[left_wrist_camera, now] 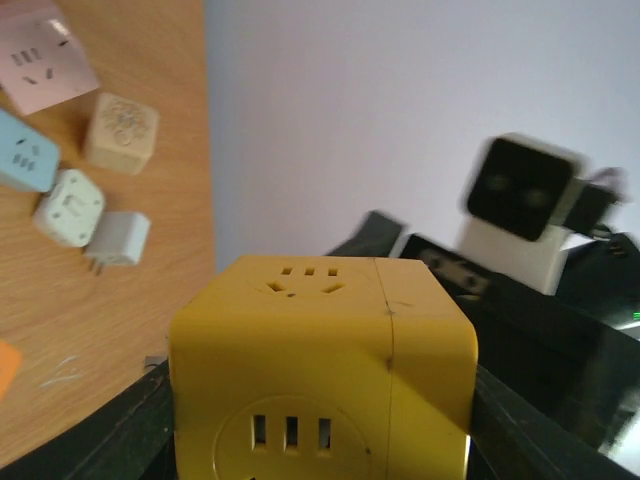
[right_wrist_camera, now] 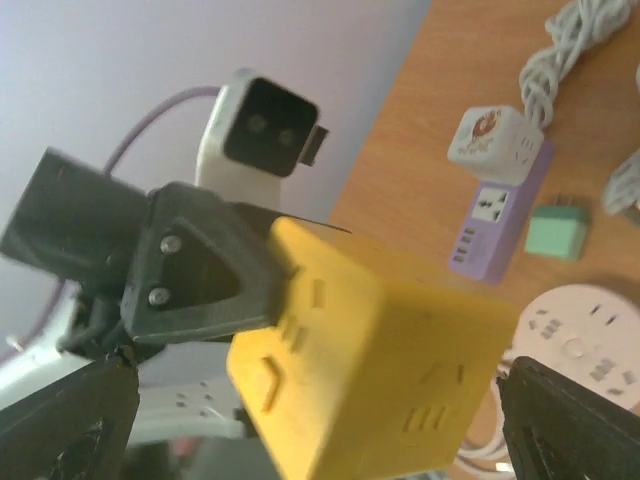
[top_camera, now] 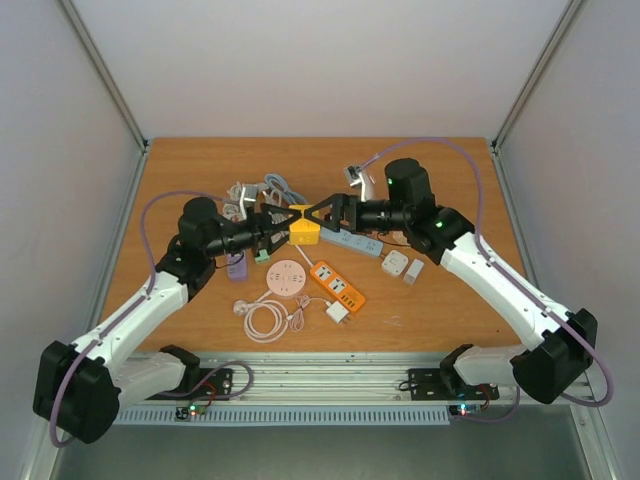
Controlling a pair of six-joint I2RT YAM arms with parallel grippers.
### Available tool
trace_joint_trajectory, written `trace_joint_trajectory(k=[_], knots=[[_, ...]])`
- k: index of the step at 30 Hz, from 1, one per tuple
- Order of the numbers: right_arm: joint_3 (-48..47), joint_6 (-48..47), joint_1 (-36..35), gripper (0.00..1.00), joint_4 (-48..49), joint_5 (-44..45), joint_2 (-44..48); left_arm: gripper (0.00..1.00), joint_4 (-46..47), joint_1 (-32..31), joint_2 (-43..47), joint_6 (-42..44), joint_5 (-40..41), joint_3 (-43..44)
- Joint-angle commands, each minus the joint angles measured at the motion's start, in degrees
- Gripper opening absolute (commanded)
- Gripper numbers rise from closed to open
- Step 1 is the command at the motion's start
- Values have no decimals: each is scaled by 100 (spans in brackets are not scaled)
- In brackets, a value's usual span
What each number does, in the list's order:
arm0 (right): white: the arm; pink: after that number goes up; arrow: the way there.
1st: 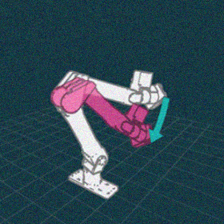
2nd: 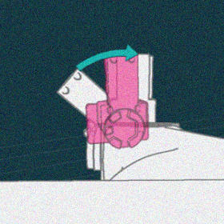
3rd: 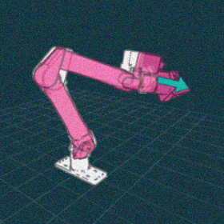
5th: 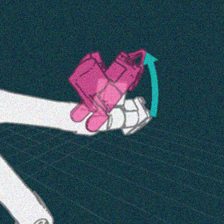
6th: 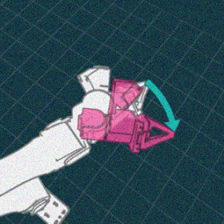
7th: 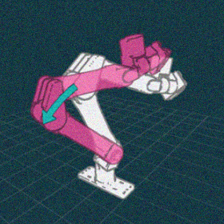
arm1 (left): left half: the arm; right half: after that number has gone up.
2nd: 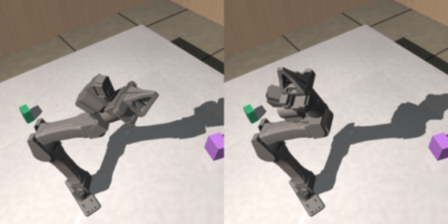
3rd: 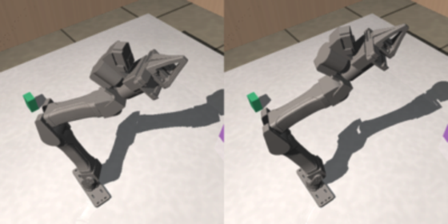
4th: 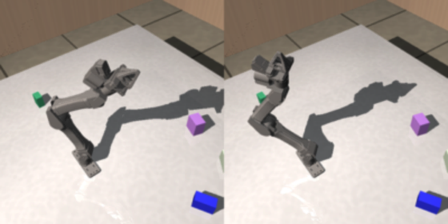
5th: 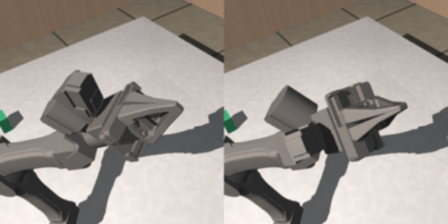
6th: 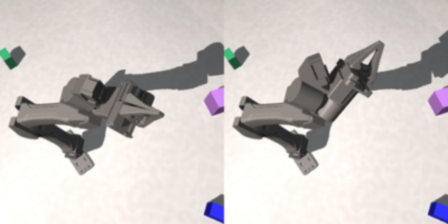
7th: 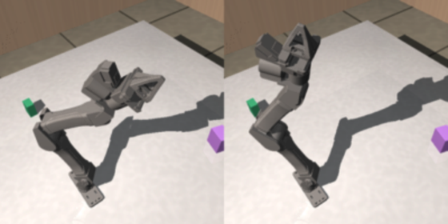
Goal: Insert the plug
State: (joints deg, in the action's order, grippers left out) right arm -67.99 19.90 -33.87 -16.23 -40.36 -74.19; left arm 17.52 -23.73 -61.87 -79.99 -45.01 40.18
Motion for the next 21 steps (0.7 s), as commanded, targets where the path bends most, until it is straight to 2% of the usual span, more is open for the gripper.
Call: trace_joint_trajectory(k=[1, 6, 13, 21], knots=[[-619, -3321, -41, 98, -1506, 94, 245, 46, -1221, -9, 65, 1228, -319, 485], [-968, -5294, -396, 94, -2166, 379, 217, 46, -2248, -9, 46, 2141, -592, 681], [-1269, -7459, -1227, 95, -2645, 1288, -177, 46, -2573, -9, 17, 2593, -865, 677], [-1458, -7903, -1384, 96, -2597, 1946, -674, 47, -2866, -11, 34, 2954, -1018, 741]])
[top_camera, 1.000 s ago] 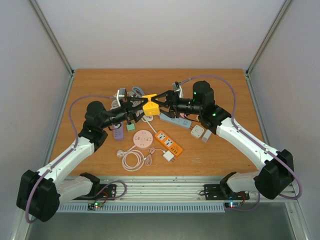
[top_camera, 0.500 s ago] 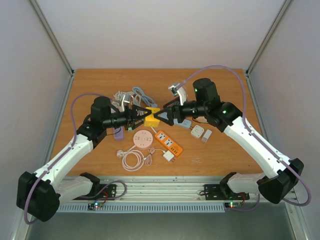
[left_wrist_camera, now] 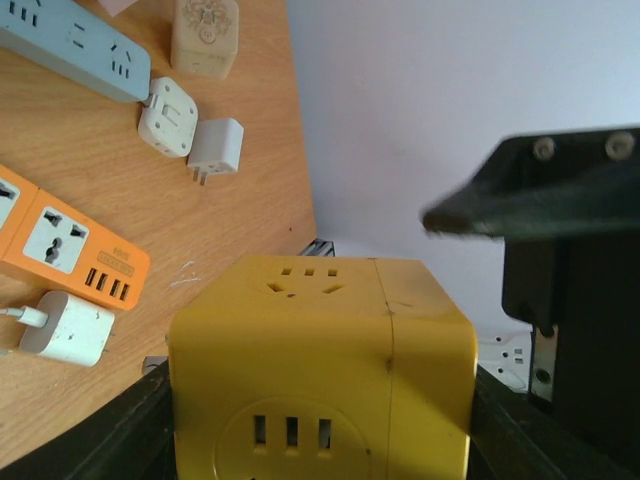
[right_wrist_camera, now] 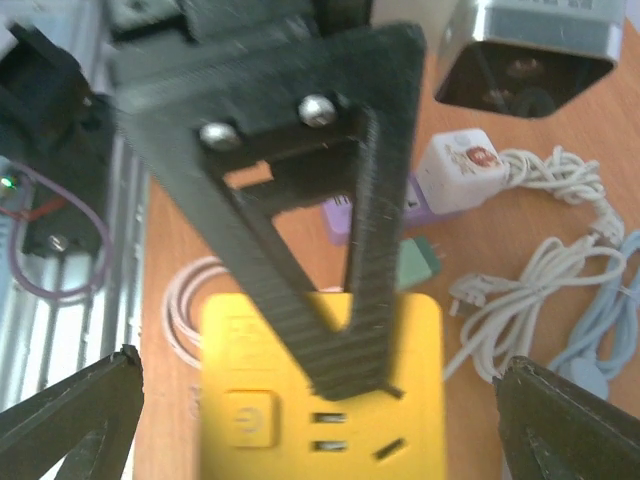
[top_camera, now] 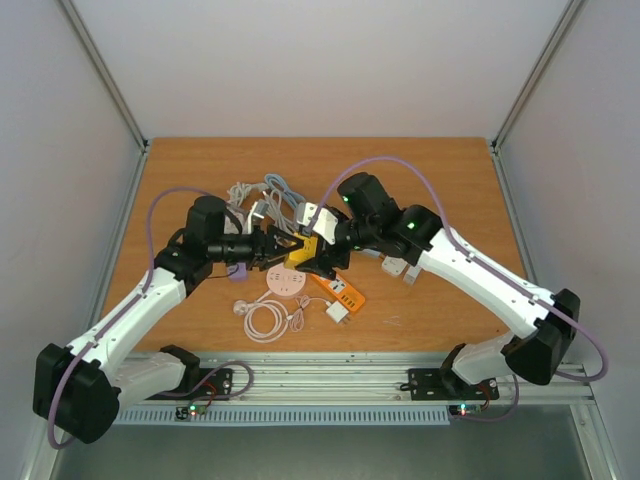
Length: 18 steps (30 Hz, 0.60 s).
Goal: Insert the plug
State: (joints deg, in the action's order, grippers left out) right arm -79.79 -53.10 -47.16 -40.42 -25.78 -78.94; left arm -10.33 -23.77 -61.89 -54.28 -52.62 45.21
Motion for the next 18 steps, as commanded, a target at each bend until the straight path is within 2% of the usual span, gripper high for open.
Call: trace_joint_trajectory(k=[1, 4, 12, 18], knots=[[-312, -616, -69, 96, -218, 547, -260, 47, -148, -5, 36, 440, -257, 257], [-344, -678, -99, 96, -262, 689, -386, 47, -214, -5, 45, 569, -263, 261], [-404, -774, -127, 80, -567, 459, -637, 47, -240, -5, 64, 590, -280, 216], [-435, -762, -126, 55, -737, 278, -732, 49, -267, -7, 143, 573, -219, 153]])
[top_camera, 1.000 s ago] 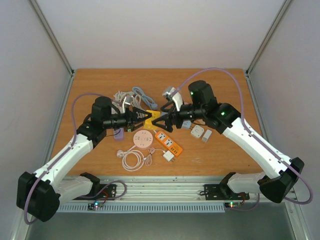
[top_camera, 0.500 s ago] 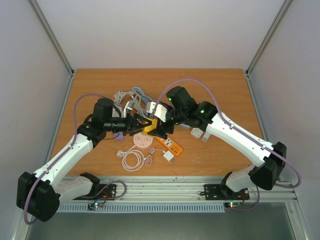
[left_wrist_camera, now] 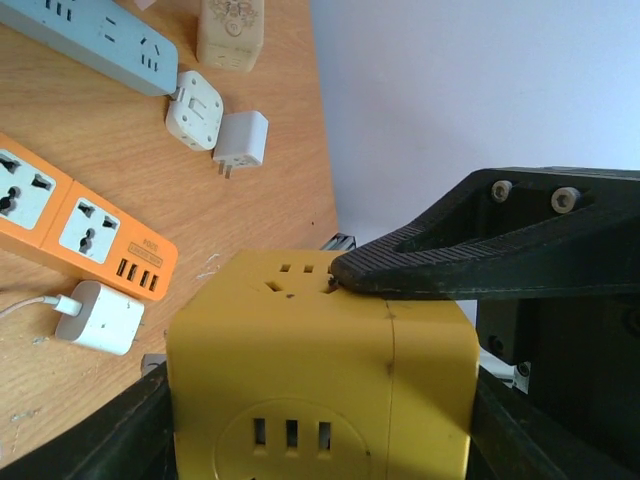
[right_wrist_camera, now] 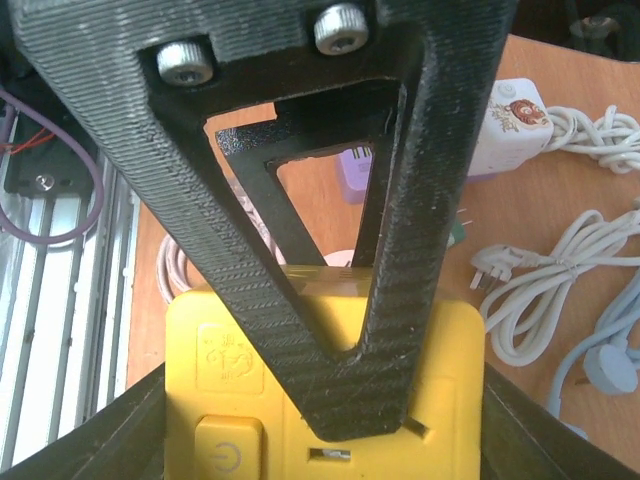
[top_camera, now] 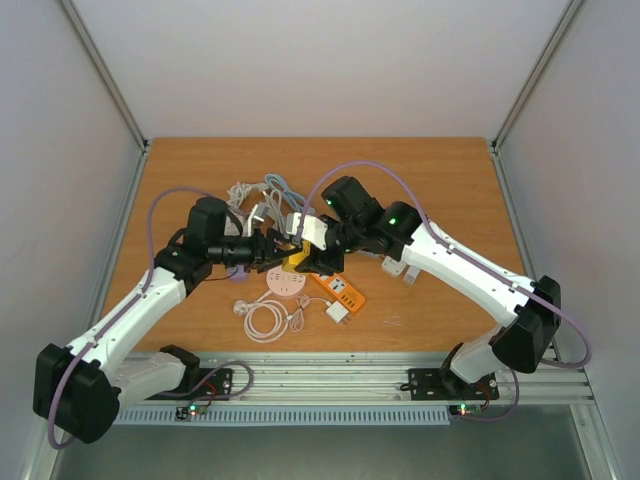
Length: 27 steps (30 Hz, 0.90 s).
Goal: Insert the plug
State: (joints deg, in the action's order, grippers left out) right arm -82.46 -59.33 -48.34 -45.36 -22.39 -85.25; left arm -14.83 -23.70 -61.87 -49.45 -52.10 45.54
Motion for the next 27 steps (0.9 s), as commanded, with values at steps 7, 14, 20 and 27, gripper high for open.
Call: trace_joint_trajectory(k=[7, 14, 20, 27], knots=[[-1, -186, 107, 34, -37, 121, -84, 80, -925, -3, 512, 412, 1125, 209], [182, -137, 1057, 28, -39, -303, -324, 92, -2715, 32, 1207, 1256, 4542, 403], [154, -210, 1775, 27, 142, -295, -759, 95, -2841, 34, 1778, 1621, 5137, 467], [-626, -486, 2442, 25, -536, -613, -1644, 96, -2892, 41, 1745, 2170, 5476, 288]])
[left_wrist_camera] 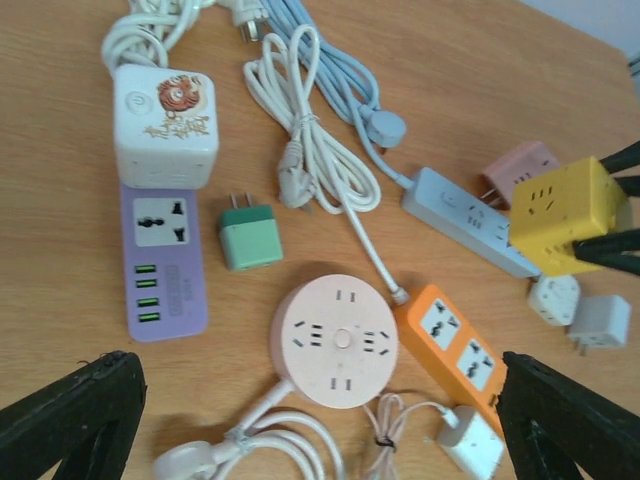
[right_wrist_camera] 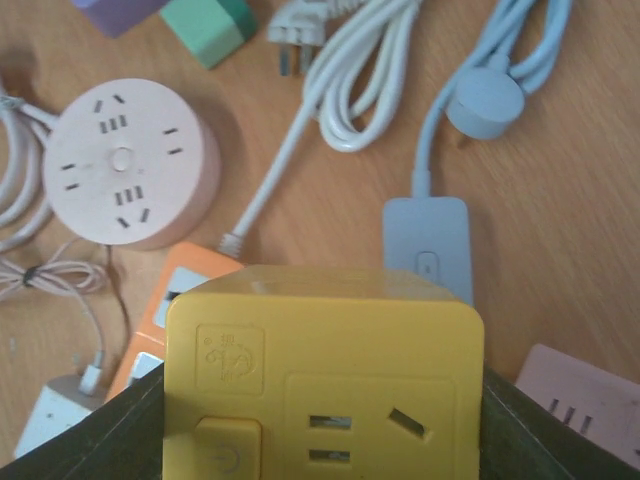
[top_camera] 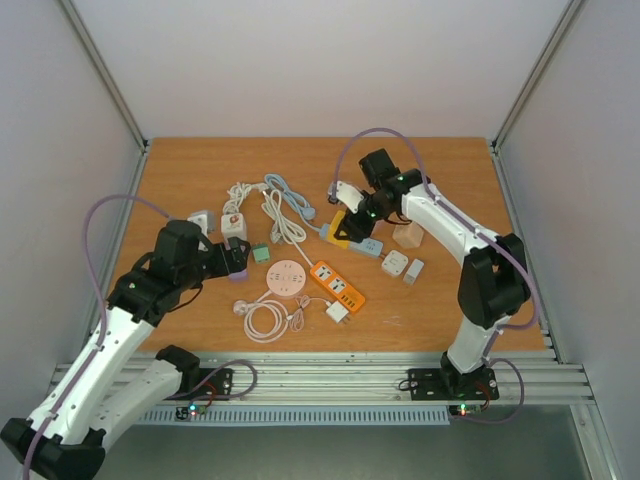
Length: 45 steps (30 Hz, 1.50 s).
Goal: Insert the plug
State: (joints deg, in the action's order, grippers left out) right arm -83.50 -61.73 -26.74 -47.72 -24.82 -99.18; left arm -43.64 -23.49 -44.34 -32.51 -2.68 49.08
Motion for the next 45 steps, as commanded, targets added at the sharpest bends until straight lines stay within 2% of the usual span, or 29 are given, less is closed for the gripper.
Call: trace_joint_trajectory(k=[1, 18, 30, 45], knots=[[-568, -266, 340, 25, -319, -348, -312, 96, 36, 17, -17, 558, 625, -136], [-586, -664, 423, 25, -3, 118, -929, 98, 58, 44, 4, 658, 734, -162], [-796, -781, 490, 25, -43, 13, -1256, 98, 95, 48, -132, 649, 623, -181], [-813, -1033, 524, 25, -331, 392, -1622, 98, -8, 45, -7, 393, 521, -338]])
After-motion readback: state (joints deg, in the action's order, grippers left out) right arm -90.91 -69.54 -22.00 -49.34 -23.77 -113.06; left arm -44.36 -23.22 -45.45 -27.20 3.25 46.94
